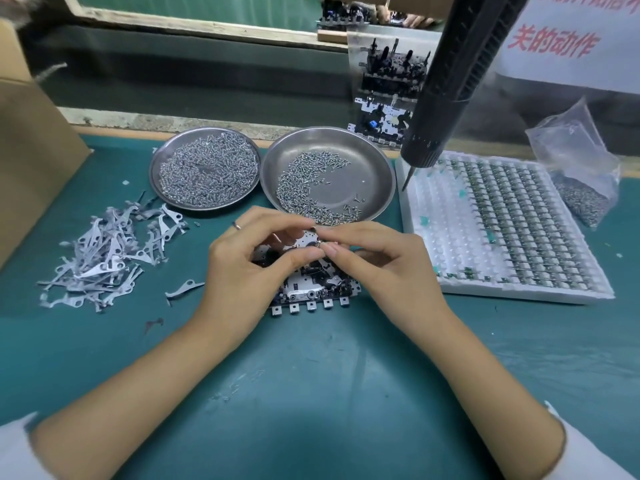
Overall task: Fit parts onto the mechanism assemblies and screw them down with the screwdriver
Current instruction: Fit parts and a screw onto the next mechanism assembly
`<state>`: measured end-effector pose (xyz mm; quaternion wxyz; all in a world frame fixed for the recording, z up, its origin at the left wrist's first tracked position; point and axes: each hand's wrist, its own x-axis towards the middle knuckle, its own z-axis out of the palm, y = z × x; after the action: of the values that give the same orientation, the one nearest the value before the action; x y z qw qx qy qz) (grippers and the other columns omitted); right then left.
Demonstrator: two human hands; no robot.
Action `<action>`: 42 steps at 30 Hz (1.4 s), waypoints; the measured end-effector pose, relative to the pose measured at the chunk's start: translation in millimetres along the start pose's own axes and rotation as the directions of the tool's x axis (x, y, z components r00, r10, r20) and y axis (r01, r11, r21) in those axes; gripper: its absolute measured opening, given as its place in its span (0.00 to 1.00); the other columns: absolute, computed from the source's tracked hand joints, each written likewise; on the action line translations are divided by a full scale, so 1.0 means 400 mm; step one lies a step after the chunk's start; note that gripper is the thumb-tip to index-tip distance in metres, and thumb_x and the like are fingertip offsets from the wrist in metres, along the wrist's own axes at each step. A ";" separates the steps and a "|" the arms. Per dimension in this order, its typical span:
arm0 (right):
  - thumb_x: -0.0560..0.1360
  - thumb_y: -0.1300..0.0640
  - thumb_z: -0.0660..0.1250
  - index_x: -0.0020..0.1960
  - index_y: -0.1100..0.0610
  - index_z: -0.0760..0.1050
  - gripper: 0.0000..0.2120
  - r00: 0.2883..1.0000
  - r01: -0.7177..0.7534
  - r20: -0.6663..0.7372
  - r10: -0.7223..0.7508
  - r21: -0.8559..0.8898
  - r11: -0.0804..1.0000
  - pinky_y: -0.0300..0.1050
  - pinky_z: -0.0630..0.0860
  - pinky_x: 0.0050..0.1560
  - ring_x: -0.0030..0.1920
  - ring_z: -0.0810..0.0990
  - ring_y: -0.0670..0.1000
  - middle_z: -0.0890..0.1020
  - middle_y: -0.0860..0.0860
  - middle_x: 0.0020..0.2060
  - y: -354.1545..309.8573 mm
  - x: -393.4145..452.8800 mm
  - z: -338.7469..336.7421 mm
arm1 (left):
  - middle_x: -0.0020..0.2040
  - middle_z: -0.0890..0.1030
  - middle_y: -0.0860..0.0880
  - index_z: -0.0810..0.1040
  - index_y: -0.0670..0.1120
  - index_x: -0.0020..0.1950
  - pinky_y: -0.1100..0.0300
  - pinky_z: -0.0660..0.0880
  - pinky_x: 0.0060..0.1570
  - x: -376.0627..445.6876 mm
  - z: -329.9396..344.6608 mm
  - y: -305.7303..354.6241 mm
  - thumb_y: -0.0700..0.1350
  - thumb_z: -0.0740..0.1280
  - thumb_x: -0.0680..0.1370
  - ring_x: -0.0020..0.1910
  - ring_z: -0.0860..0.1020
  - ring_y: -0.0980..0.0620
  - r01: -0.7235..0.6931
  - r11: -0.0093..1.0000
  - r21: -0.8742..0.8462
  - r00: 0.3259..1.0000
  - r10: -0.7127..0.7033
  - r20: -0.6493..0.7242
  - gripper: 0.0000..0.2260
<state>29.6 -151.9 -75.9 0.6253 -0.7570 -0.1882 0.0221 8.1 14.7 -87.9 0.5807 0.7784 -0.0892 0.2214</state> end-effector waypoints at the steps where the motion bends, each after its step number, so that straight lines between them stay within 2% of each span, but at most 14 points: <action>1: 0.73 0.62 0.71 0.52 0.51 0.83 0.10 1.000 0.006 0.002 -0.006 -0.004 1.000 0.50 0.79 0.50 0.52 0.81 0.49 0.84 0.49 0.48 0.002 -0.001 0.001 | 0.44 0.79 0.60 0.80 0.57 0.49 0.62 0.74 0.49 0.000 -0.002 0.002 0.46 0.74 0.68 0.44 0.77 0.59 -0.007 1.000 0.015 1.000 0.007 -0.004 0.12; 3: 0.72 0.62 0.72 0.51 0.50 0.82 0.10 0.999 0.031 0.011 -0.031 -0.022 0.999 0.51 0.79 0.48 0.51 0.81 0.49 0.84 0.47 0.47 0.004 -0.003 0.002 | 0.43 0.78 0.56 0.78 0.56 0.51 0.63 0.73 0.50 -0.002 -0.008 0.003 0.46 0.75 0.68 0.44 0.77 0.58 -0.026 0.999 0.047 1.000 0.027 0.000 0.15; 7: 0.72 0.61 0.72 0.51 0.50 0.82 0.10 0.995 0.099 0.030 -0.096 -0.093 0.991 0.48 0.78 0.44 0.46 0.79 0.49 0.84 0.44 0.44 0.011 -0.007 0.005 | 0.44 0.78 0.57 0.78 0.53 0.52 0.68 0.71 0.51 -0.005 -0.016 0.005 0.47 0.74 0.67 0.45 0.76 0.62 -0.025 0.996 0.082 0.999 0.022 0.043 0.15; 13: 0.71 0.61 0.73 0.52 0.51 0.82 0.11 0.979 0.204 0.035 -0.201 -0.255 0.945 0.44 0.75 0.52 0.48 0.79 0.48 0.84 0.44 0.43 0.022 -0.011 0.007 | 0.46 0.78 0.57 0.78 0.55 0.54 0.68 0.71 0.53 -0.007 -0.032 0.004 0.50 0.74 0.67 0.48 0.76 0.61 0.029 0.994 0.104 0.991 -0.042 0.125 0.17; 15: 0.71 0.60 0.72 0.50 0.52 0.83 0.09 0.959 0.282 0.074 -0.273 -0.319 0.905 0.43 0.74 0.50 0.45 0.78 0.50 0.84 0.46 0.43 0.027 -0.014 0.012 | 0.45 0.79 0.57 0.79 0.56 0.53 0.67 0.71 0.53 -0.012 -0.050 -0.001 0.51 0.75 0.69 0.47 0.77 0.60 0.067 0.997 0.050 0.990 -0.072 0.117 0.14; 18: 0.70 0.60 0.73 0.47 0.57 0.85 0.06 0.900 0.435 0.171 -0.402 -0.429 0.792 0.41 0.73 0.47 0.41 0.75 0.52 0.84 0.49 0.43 0.040 -0.020 0.025 | 0.46 0.81 0.53 0.80 0.57 0.50 0.67 0.72 0.52 -0.022 -0.075 -0.007 0.49 0.68 0.75 0.47 0.78 0.59 0.130 0.991 -0.015 0.991 -0.130 0.040 0.06; 22: 0.71 0.59 0.73 0.46 0.56 0.85 0.04 0.849 0.523 0.248 -0.466 -0.521 0.675 0.53 0.74 0.45 0.40 0.76 0.56 0.84 0.49 0.44 0.058 -0.024 0.033 | 0.45 0.83 0.58 0.80 0.56 0.49 0.66 0.75 0.52 -0.026 -0.087 -0.010 0.47 0.64 0.78 0.47 0.80 0.60 0.169 0.985 -0.032 0.985 -0.170 -0.029 0.06; 26: 0.72 0.58 0.73 0.45 0.56 0.85 0.04 0.826 0.555 0.270 -0.496 -0.546 0.628 0.53 0.73 0.46 0.41 0.78 0.57 0.84 0.49 0.44 0.065 -0.022 0.034 | 0.46 0.82 0.54 0.80 0.57 0.48 0.65 0.74 0.49 -0.033 -0.082 -0.004 0.48 0.64 0.78 0.45 0.79 0.60 0.166 0.986 -0.007 0.986 -0.166 -0.013 0.06; 29: 0.73 0.57 0.72 0.45 0.56 0.85 0.04 0.818 0.565 0.280 -0.502 -0.553 0.612 0.53 0.72 0.46 0.41 0.78 0.57 0.84 0.50 0.44 0.067 -0.022 0.035 | 0.44 0.81 0.54 0.79 0.57 0.48 0.63 0.74 0.50 -0.038 -0.077 0.003 0.51 0.64 0.77 0.46 0.79 0.57 0.118 0.992 0.041 0.993 -0.119 0.022 0.05; 33: 0.73 0.58 0.72 0.45 0.56 0.85 0.03 0.812 0.574 0.295 -0.503 -0.561 0.597 0.53 0.72 0.45 0.41 0.77 0.57 0.84 0.51 0.45 0.063 -0.023 0.036 | 0.45 0.80 0.55 0.79 0.51 0.51 0.61 0.72 0.51 -0.043 -0.076 0.011 0.46 0.66 0.77 0.45 0.77 0.55 -0.007 0.987 0.161 0.995 -0.009 0.096 0.04; 35: 0.72 0.60 0.73 0.45 0.57 0.85 0.03 0.809 0.581 0.314 -0.497 -0.551 0.599 0.53 0.72 0.46 0.41 0.78 0.58 0.83 0.52 0.46 0.062 -0.024 0.036 | 0.45 0.79 0.54 0.78 0.51 0.52 0.53 0.73 0.52 -0.045 -0.078 0.014 0.46 0.64 0.75 0.46 0.77 0.52 -0.076 0.971 0.226 0.986 0.039 0.164 0.08; 37: 0.71 0.61 0.73 0.45 0.57 0.85 0.04 0.810 0.583 0.327 -0.487 -0.529 0.616 0.53 0.72 0.47 0.42 0.78 0.58 0.83 0.53 0.46 0.060 -0.024 0.034 | 0.46 0.79 0.51 0.79 0.48 0.54 0.46 0.73 0.52 -0.048 -0.079 0.014 0.46 0.64 0.71 0.47 0.76 0.49 -0.149 0.944 0.296 0.964 0.073 0.254 0.13; 42: 0.70 0.62 0.74 0.46 0.59 0.84 0.05 0.867 0.498 0.253 -0.430 -0.452 0.740 0.51 0.74 0.49 0.43 0.78 0.55 0.83 0.50 0.45 0.055 -0.026 0.035 | 0.48 0.79 0.49 0.79 0.43 0.58 0.45 0.73 0.55 -0.056 -0.073 0.002 0.46 0.66 0.69 0.49 0.77 0.49 -0.219 0.901 0.375 0.931 0.079 0.355 0.18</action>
<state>21.8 -145.4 -102.2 0.3778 -0.8187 -0.4109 -0.1344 -19.1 39.2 -90.8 0.3626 0.8991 -0.1973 0.1456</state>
